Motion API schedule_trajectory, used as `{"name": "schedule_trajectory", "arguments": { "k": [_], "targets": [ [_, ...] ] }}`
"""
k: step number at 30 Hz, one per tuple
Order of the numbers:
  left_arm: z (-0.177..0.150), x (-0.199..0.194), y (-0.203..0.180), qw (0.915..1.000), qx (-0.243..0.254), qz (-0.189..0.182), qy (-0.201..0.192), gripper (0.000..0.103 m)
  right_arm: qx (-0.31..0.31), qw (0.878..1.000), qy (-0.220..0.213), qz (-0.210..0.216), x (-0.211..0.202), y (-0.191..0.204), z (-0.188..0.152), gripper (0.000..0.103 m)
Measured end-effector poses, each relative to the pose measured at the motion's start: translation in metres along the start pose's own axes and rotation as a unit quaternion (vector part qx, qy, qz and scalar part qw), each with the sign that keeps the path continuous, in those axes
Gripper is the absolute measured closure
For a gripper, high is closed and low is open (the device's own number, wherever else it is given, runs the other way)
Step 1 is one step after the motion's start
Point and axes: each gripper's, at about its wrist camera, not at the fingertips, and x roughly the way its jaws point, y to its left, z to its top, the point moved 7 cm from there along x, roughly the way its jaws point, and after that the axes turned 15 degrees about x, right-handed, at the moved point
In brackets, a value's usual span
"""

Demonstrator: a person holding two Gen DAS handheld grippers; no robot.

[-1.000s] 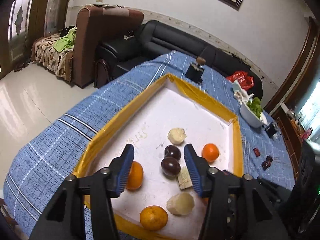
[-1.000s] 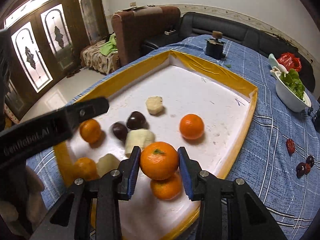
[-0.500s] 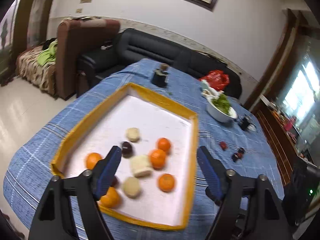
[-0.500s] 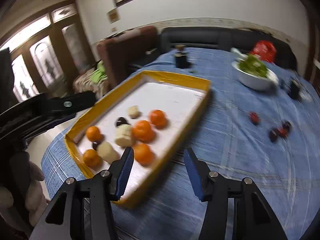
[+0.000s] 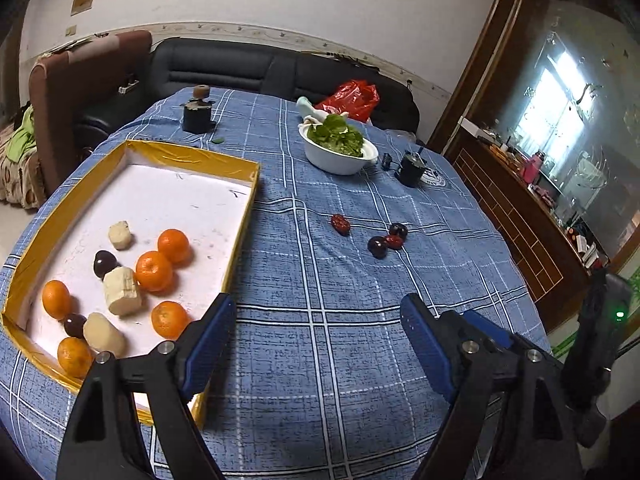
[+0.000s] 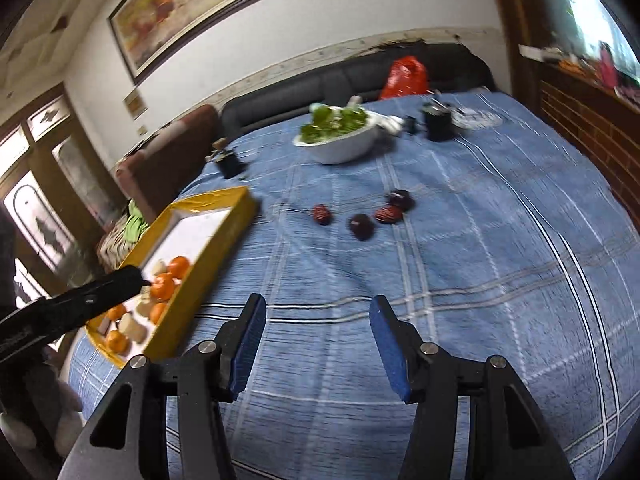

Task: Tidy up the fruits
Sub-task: 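Grasp a dark plum with the left tool while the right tool grasps a red date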

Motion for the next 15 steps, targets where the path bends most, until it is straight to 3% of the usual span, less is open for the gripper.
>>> {"name": "schedule_trajectory", "arguments": {
  "k": [7, 11, 15],
  "targets": [
    [0.002, -0.006, 0.005, 0.9999, -0.010, 0.008, -0.003, 0.020, 0.050, 0.999, 0.007, -0.013, 0.003, -0.047, 0.014, 0.045],
    [0.006, -0.012, 0.005, 0.9994, -0.005, 0.015, -0.030, 0.020, 0.049, 0.998, -0.006, -0.047, -0.002, -0.072, 0.043, 0.045],
    [0.006, 0.003, -0.005, 0.9997, 0.016, 0.011, -0.015, 0.020, 0.064, 0.997, -0.007, -0.049, 0.005, -0.088, 0.070, 0.045]
  ]
}}
